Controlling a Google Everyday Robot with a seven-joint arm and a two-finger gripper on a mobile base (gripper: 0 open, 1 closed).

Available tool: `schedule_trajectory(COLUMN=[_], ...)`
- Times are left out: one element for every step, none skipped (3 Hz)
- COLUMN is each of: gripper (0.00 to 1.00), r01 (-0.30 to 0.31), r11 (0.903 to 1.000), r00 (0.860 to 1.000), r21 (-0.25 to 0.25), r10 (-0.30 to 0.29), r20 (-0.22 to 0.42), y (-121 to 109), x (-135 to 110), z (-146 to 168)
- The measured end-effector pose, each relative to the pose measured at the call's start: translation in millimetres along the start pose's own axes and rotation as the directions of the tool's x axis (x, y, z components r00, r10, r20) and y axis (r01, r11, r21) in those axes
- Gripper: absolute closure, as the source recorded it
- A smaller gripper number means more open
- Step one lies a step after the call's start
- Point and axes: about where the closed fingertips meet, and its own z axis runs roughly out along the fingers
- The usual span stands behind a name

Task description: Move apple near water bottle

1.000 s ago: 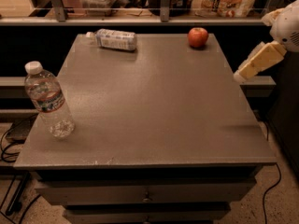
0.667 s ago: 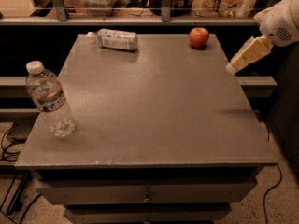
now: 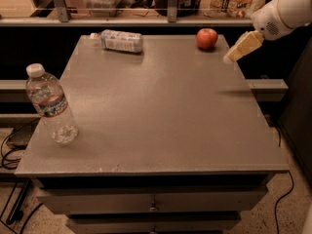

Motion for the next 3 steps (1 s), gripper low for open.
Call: schedule_trajectory(gripper=[0.0, 0.0, 0.0], r01=[-0.047, -0.111, -0.178], r11=[0.9984, 0.9932, 0.9838], r00=[0.998, 0.989, 0.97], r21=[0.031, 0.035, 0.019], r10=[0.046, 0.107, 0.173], r20=[0.037, 0.104, 0.17], y=[3.3, 11.1, 15.8], x=[-11.7, -24.2, -35.3], z=[-6.4, 8.8, 29.9])
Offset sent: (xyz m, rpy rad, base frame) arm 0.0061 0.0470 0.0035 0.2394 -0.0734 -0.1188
